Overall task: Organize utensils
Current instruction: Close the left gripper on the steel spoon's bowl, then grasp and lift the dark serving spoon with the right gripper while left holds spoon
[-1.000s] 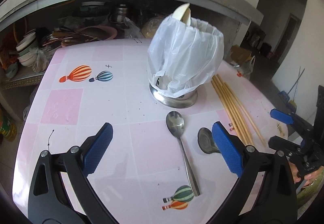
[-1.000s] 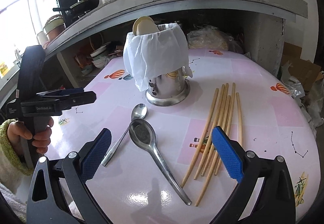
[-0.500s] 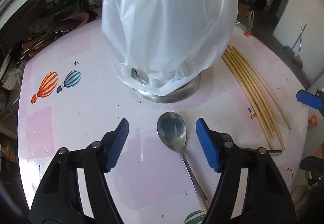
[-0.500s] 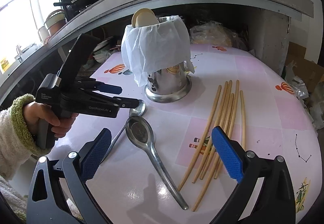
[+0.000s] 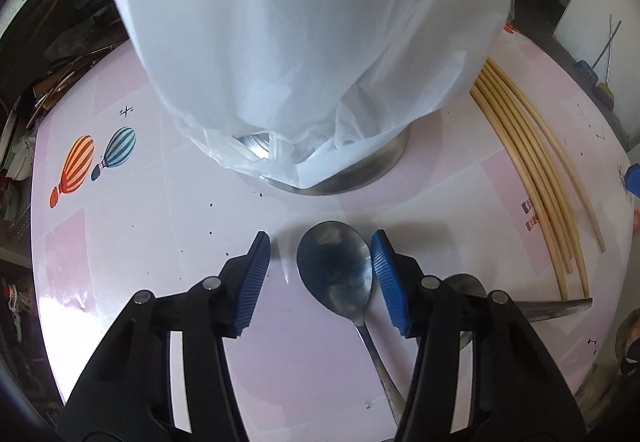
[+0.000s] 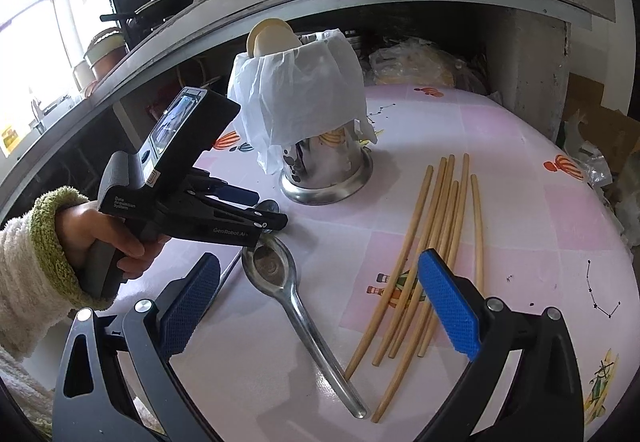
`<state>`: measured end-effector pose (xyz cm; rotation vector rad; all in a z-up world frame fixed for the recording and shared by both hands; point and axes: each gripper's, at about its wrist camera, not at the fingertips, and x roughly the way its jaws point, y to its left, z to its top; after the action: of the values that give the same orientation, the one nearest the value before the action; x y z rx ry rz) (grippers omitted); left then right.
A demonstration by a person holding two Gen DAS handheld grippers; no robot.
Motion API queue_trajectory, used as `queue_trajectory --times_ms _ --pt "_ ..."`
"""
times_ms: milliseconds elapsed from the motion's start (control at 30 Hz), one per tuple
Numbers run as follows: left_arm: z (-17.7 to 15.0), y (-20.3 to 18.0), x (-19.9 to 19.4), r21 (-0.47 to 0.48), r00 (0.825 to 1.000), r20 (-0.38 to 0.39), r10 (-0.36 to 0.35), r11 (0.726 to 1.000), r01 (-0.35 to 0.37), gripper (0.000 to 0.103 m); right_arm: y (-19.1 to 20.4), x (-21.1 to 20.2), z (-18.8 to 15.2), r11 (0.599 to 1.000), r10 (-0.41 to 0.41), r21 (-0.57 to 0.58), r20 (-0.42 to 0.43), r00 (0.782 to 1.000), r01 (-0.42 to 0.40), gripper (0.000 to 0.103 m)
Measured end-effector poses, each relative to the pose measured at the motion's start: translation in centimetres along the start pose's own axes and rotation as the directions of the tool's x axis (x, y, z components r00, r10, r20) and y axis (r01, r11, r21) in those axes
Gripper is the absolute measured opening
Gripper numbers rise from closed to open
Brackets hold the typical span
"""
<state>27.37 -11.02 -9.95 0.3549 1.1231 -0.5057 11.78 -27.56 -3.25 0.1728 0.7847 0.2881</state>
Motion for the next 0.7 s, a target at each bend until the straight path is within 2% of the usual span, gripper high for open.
queue_trajectory --times_ms 67,200,400,700 --pt "0.1 0.2 0.1 -0.014 1.0 -0.005 -0.006 1.0 0.006 0.048 -0.1 0.0 0.0 1.0 0.0 0.003 0.001 1.0 -0.001 0.096" --pt "0.2 1.2 0.0 -0.027 1.0 -0.001 0.0 1.0 0.0 0.036 -0.2 -0.2 -0.1 1.0 0.001 0.006 0.004 1.0 -0.001 0.096" --pt "-0.5 2.5 -0.5 -0.069 1.0 0.007 0.0 0.998 0.001 0.035 -0.1 -0.5 0.0 1.0 -0.001 0.007 0.008 1.0 0.001 0.096" --pt "-3.2 5.7 -1.4 -0.2 0.999 0.039 -0.028 0.979 0.035 0.034 0.6 -0.1 -0.1 1.0 0.013 -0.003 -0.004 1.0 -0.013 0.096"
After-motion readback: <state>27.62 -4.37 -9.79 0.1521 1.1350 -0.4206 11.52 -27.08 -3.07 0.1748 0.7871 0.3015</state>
